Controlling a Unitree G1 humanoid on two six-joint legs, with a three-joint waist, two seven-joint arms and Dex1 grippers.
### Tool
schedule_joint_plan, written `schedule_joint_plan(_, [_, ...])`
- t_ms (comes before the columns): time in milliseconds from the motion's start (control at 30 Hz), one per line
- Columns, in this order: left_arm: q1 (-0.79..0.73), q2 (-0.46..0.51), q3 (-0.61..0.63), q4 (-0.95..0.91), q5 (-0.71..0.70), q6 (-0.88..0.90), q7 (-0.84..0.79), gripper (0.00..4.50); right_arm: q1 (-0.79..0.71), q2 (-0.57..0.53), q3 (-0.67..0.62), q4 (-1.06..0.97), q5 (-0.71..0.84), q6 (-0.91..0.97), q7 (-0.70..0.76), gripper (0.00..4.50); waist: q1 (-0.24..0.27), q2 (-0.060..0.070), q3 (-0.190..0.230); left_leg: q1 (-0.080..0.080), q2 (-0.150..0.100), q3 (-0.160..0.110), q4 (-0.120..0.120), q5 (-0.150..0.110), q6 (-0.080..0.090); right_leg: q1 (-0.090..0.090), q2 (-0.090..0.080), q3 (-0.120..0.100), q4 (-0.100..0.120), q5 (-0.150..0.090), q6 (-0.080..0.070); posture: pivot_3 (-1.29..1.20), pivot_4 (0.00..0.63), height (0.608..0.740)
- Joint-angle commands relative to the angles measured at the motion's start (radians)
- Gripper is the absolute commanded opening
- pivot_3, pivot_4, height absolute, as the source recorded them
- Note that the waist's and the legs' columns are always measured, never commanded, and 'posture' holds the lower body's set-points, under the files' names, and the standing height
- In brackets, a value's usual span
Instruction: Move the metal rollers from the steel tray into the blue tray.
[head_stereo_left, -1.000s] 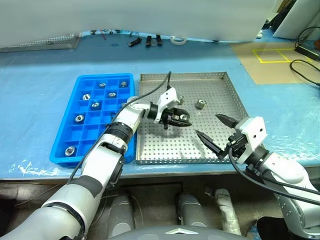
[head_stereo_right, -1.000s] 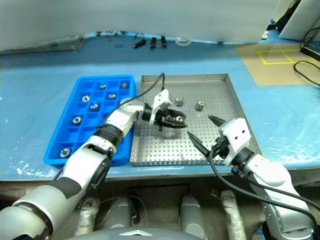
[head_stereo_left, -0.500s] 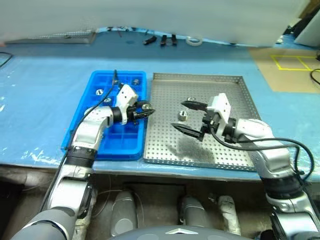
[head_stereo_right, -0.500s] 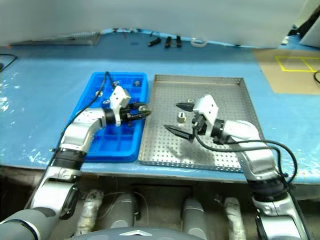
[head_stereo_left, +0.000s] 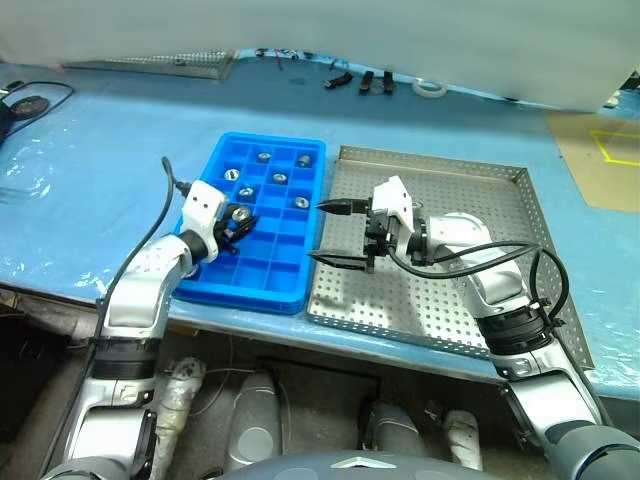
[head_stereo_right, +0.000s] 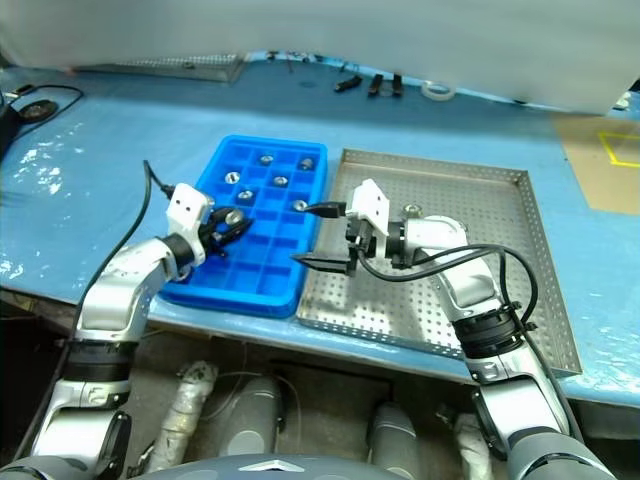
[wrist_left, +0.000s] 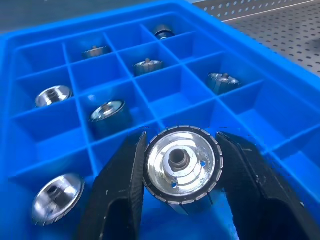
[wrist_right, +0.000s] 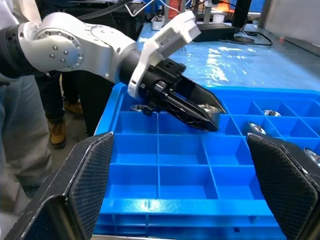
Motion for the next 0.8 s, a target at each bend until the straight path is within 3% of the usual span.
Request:
schedule_joint_plan(33, [0.030,0.016,0.035,-0.099,-0.047,0.041,0.015,1.82,-0.001,-0.007,-0.024,-0.042,0.009,0.000,0.000,4.50,0.000,0.000,0.000,0.000,0.000,0.000,0.000,0.000,0.000,0.000,0.000,0.000,0.000,0.000,0.000,0.30,0.150,0.740])
schedule_joint_plan(500, [0.108,0.096,0.004,-0.105,-0.081,0.067,-0.034,1.82,0.026,-0.018,-0.037,-0.069,0.006,0.007,-0.038,4.50,-0.009,0.000,0.000,0.000,0.000,-0.001,-0.002,0.001,-0.002,-0.001,0.000,0.000,0.001,0.000,0.000,0.25,0.150,0.740])
schedule_joint_plan(767, [0.026,0.109,-0.006,-0.029,-0.070,0.023,-0.027,4.46,0.044,-0.019,-0.047,-0.098,0.008,0.021,-0.071,4.50,-0.011,0.000,0.000,0.001,0.000,-0.001,-0.003,0.002,-0.003,-0.001,0.001,0.000,0.001,0.000,0.000,0.21,0.150,0.740])
schedule_joint_plan(800, [0.016,0.107,-0.007,-0.026,-0.079,0.019,-0.036,4.46,0.048,-0.021,-0.051,-0.103,0.009,0.024,-0.076,4.50,-0.011,0.000,0.000,0.001,0.000,-0.001,-0.003,0.002,-0.003,-0.001,0.001,0.000,0.002,0.000,0.000,0.20,0.150,0.740])
